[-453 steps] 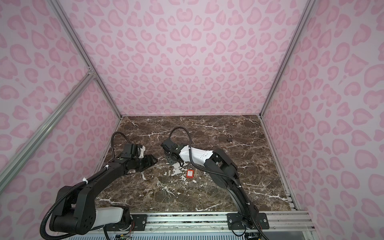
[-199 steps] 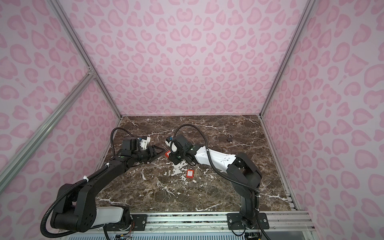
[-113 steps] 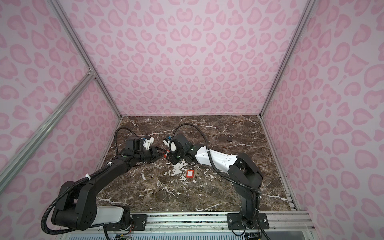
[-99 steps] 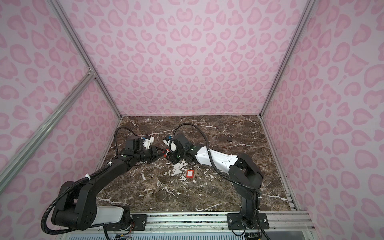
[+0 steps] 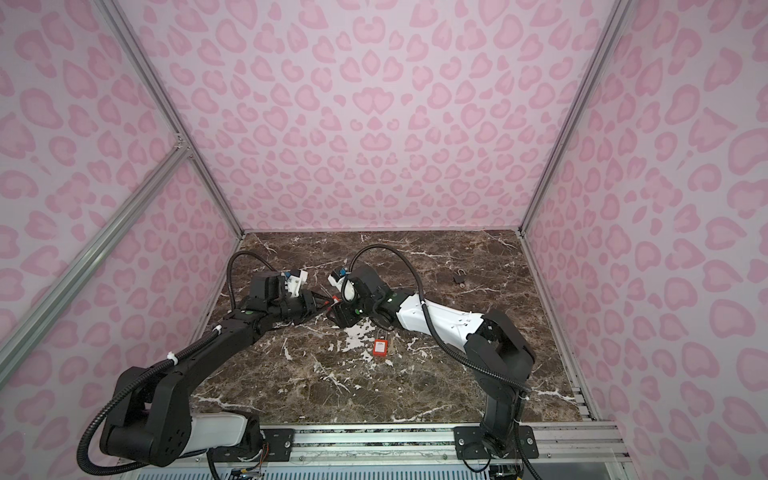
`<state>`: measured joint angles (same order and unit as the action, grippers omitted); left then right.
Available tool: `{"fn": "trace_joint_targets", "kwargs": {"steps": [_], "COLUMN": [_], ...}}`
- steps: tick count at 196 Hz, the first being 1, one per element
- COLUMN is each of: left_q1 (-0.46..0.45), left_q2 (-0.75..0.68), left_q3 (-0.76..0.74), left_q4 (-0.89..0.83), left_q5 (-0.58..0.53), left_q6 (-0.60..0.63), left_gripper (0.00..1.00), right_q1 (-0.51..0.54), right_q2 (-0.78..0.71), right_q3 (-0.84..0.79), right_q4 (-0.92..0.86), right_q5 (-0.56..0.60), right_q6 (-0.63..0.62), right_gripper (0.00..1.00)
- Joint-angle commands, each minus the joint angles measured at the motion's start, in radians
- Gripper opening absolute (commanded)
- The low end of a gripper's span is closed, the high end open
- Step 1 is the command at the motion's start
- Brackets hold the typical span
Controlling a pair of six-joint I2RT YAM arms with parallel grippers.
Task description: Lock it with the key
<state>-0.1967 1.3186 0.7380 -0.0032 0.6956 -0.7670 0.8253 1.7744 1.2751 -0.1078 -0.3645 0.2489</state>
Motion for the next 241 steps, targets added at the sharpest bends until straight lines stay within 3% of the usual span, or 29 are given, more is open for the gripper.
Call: {"fn": "trace_joint_targets", "kwargs": {"steps": [1,23,75,123,181,241], "left_q1": [0.004,0.007,0.019,0.025,0.034,0.037], "left_q2": [-0.05,-0.102,-0.184,-0.274,-0.334,-0.282], "left_q3": [-0.017,-0.047,-0.095,-0.158,-0.181,-0.194], "left_q4": [0.078,0.151,0.34,0.513,0.617,0.765], "left_q5": [-0.055,-0.078,-0.07,-0.152,-0.173,-0.114], "left_q6": [-0.025,-0.053,-0.148,-0.237,-0.292,-0.384], "left_gripper": [0.09,0.06,0.04,0.04,0.04,0.04], "right_q1": [-0.042,-0.107,-0.198,-0.195,-0.151,-0.098], "right_q2": [-0.035,-0.051,-0.02,0.089,0.116,0.161], "right_q3": [-0.064,-0.133,-0.306,-0.362,-0.334,-0.276], "right_q4": [0.171,0.323,0.923,1.445,1.439,1.448], "right_q5": [-0.075,-0.155,-0.29,-0.249,-0.251,-0.24], "right_q6": [0.144,0.301,0.733,1.065,1.065,1.085], "right_gripper": [0.7,0.7,0.7,0.72,0.73,0.73]}}
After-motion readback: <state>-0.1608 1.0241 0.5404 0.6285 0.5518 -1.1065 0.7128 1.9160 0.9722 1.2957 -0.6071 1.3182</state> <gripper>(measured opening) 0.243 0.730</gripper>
